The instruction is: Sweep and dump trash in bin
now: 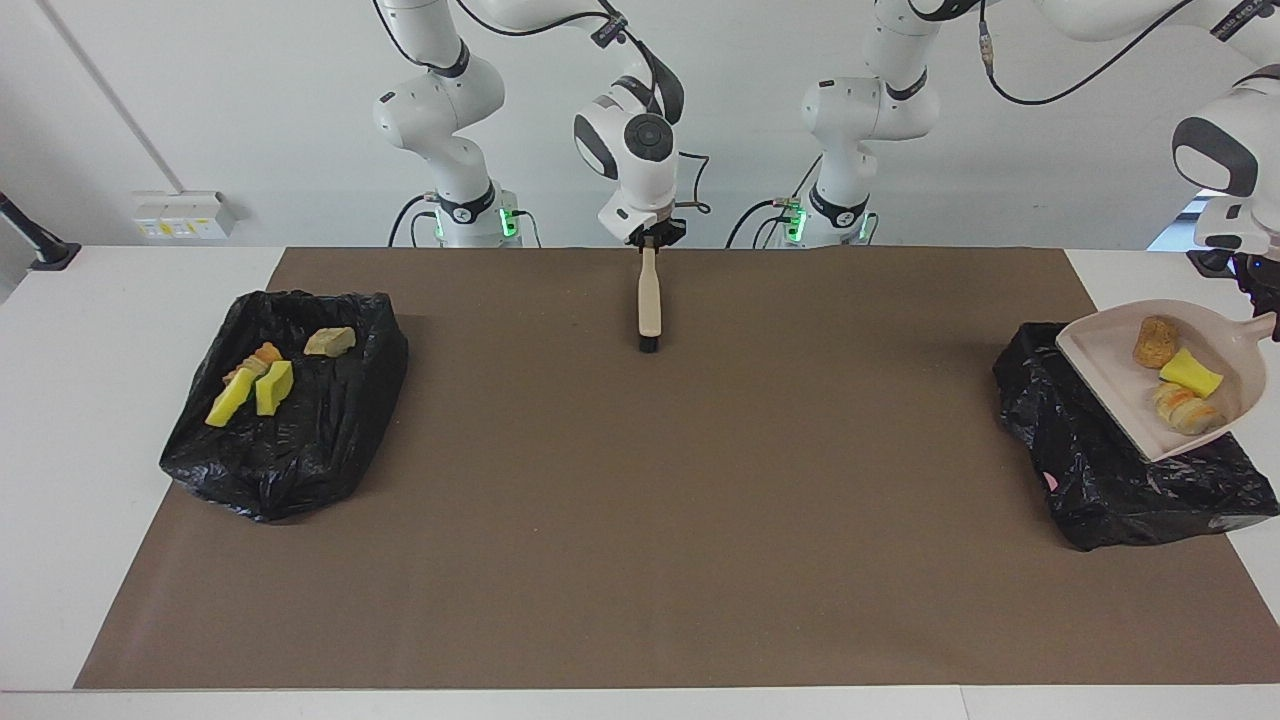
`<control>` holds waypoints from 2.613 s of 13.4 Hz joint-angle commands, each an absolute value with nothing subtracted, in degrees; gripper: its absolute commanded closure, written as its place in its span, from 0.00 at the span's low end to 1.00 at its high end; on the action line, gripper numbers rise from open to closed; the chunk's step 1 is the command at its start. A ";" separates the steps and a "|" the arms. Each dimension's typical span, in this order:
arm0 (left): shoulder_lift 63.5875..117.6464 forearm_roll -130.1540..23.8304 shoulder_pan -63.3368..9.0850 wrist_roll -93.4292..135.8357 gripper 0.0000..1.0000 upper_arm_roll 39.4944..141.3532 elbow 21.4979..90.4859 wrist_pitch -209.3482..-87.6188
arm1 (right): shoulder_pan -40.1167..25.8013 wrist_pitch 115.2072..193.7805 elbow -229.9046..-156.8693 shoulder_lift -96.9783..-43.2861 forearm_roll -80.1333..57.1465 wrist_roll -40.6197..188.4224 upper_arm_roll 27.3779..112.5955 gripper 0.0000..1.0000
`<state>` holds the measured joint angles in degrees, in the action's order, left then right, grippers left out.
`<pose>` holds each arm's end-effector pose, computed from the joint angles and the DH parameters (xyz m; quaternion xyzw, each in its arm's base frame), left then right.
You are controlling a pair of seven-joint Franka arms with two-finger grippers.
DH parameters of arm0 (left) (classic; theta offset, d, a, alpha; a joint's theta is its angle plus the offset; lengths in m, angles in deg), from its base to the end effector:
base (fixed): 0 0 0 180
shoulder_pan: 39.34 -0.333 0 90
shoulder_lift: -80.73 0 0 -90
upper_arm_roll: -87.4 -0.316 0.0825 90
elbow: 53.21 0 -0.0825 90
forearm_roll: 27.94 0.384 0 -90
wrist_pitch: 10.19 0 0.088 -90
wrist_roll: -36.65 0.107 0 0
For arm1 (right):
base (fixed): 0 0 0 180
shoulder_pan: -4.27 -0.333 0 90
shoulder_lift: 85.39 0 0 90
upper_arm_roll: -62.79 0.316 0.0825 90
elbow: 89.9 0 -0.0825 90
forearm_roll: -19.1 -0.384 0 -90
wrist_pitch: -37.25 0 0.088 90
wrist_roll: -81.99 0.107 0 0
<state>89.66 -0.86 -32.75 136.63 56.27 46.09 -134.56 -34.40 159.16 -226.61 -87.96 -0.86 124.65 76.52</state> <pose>0.5761 0.2611 0.5311 -0.6855 0.6690 0.1536 0.2430 0.2728 0.3787 0.3221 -0.9855 0.0239 0.1677 0.0112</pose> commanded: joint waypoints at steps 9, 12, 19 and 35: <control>93.21 21.43 -31.78 134.65 1.00 56.55 42.61 -134.38 | -27.91 159.50 -220.51 -86.26 3.71 122.51 76.06 0.00; 92.69 22.59 -31.00 134.38 1.00 56.63 41.37 -131.40 | -24.48 159.50 -217.88 -86.35 7.31 122.59 75.97 0.00; 91.63 35.33 -27.74 122.87 1.00 56.98 41.10 -125.85 | -14.47 157.06 -209.45 -86.62 15.66 122.24 75.88 0.00; 91.11 45.72 -21.33 112.41 1.00 62.34 48.83 -113.39 | 4.88 129.29 -184.05 -90.22 21.29 100.37 72.11 0.00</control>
